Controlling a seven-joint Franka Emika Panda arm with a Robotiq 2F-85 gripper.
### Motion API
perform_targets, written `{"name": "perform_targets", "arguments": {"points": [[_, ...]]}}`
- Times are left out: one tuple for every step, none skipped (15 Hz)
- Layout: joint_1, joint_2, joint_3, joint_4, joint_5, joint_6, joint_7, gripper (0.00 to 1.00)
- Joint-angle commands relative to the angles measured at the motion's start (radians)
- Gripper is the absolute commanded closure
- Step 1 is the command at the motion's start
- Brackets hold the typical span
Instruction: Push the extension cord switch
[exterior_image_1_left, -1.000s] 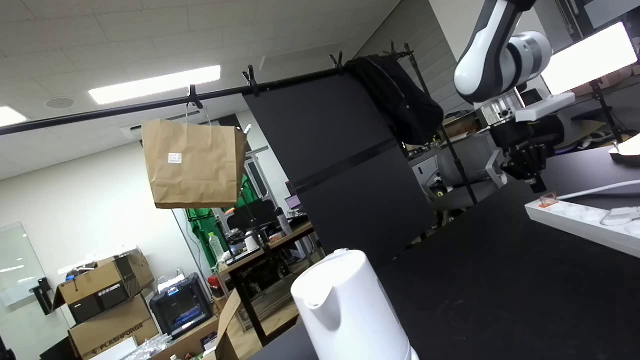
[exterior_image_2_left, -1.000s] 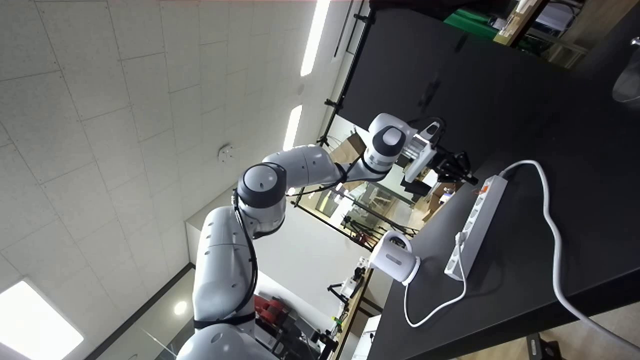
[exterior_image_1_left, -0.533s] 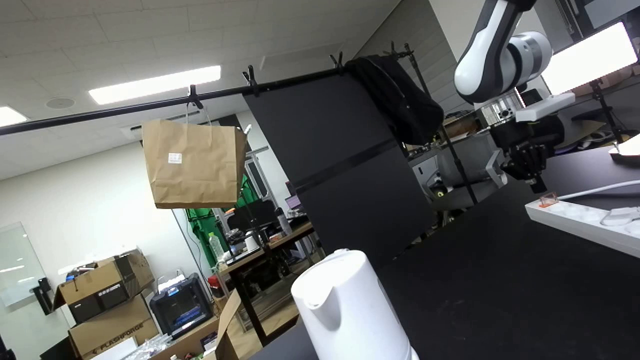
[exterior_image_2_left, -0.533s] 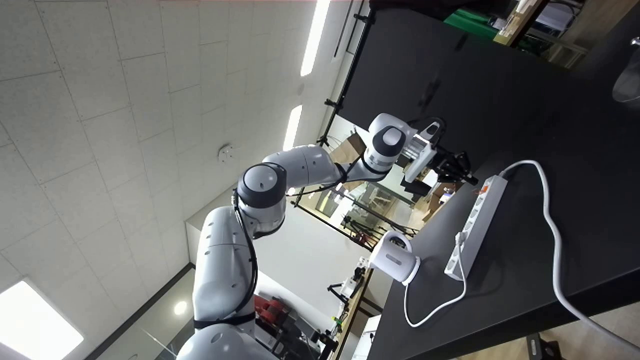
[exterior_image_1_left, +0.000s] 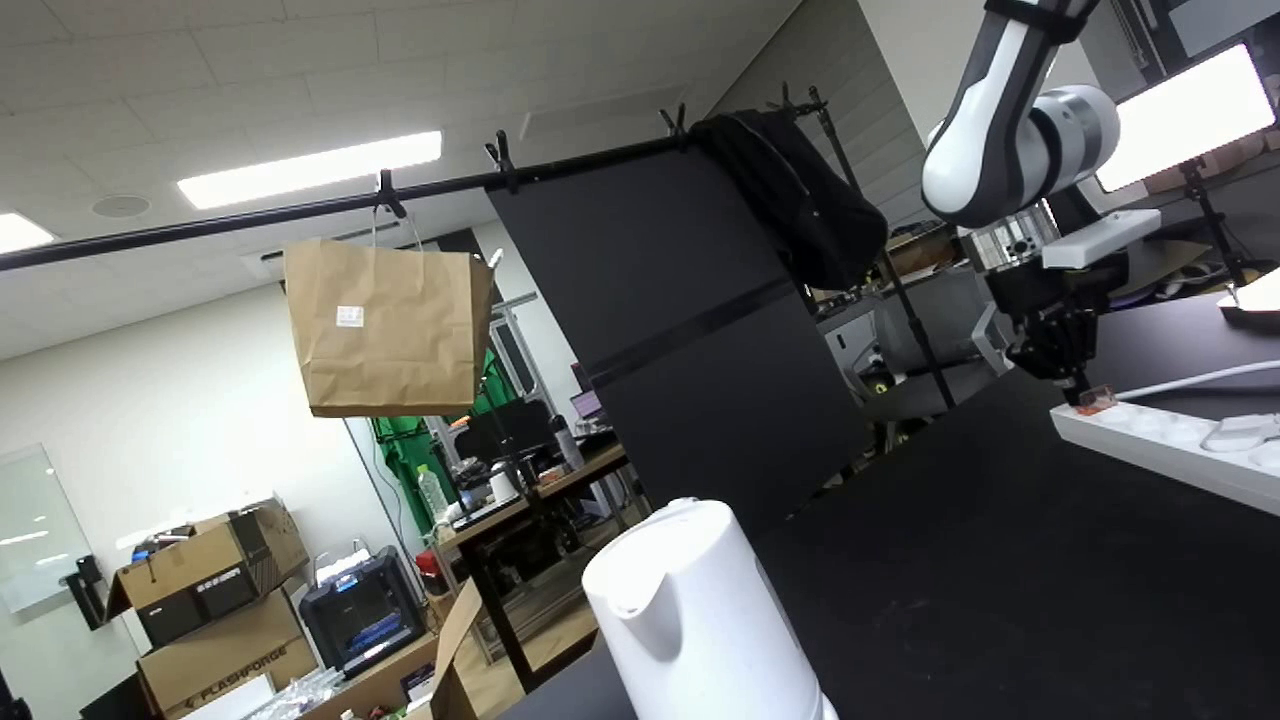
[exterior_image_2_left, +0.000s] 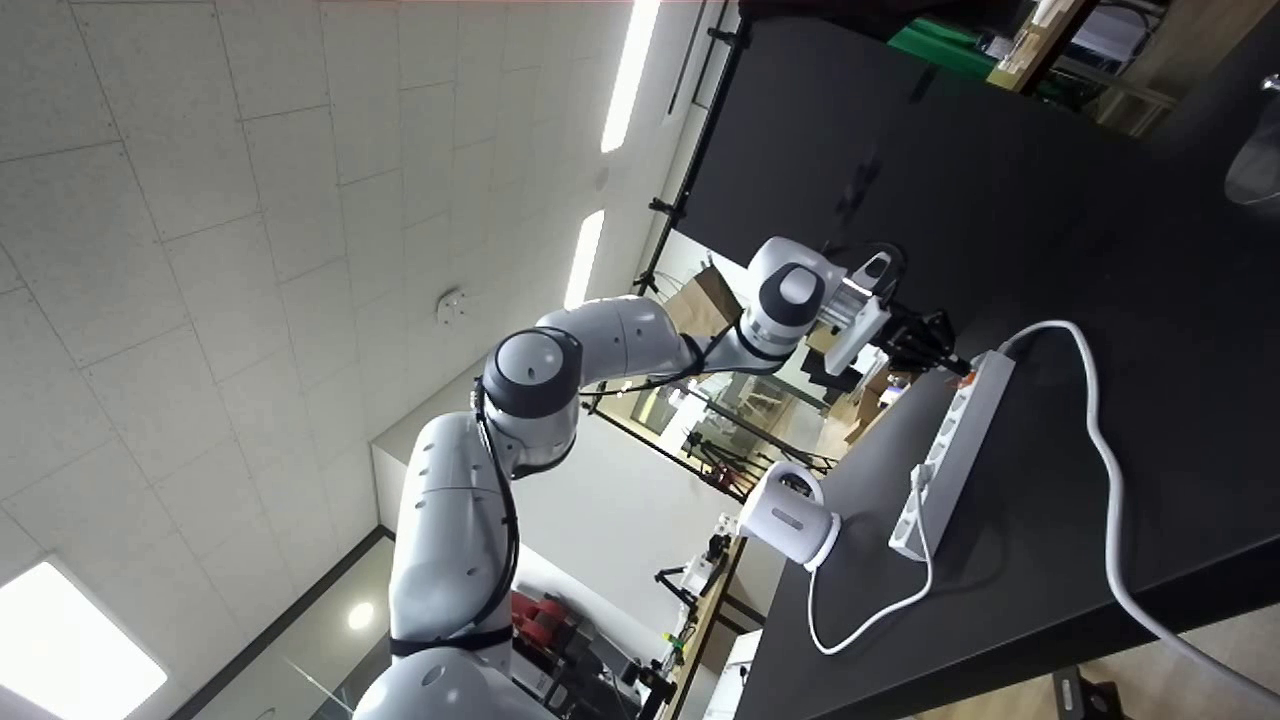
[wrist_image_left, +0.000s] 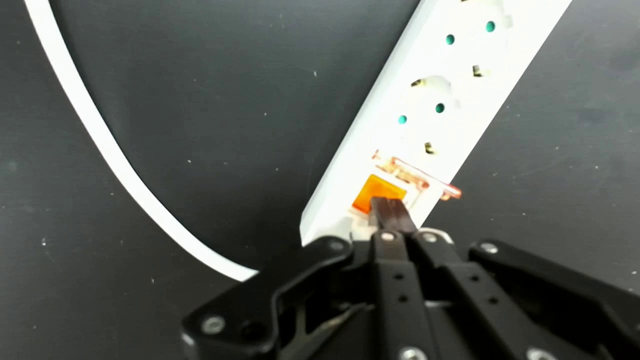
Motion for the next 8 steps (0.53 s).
{"name": "perform_targets", "arguments": {"points": [[-0.012,-0.001,0.017,-0.023,-0.010,0.048,0.005,1.00],[-0.013,-0.001,0.019,-0.026,-0.010,0.052,0.004,1.00],[-0.013,0.000,0.020,-0.026,-0.010,0.055,0.003,1.00],[-0.012,0.000,0.020,-0.026,-0.011,0.055,0.003,1.00],[-0.012,0.001,0.020,-0.026,-0.011,0.055,0.002,1.00],[-0.011,0.003,0.020,-0.024,-0.013,0.054,0.002,1.00],[-0.007,0.006,0.018,-0.024,-0.016,0.052,0.003,1.00],[-0.002,0.009,0.016,-0.026,-0.021,0.054,0.004,1.00]]}}
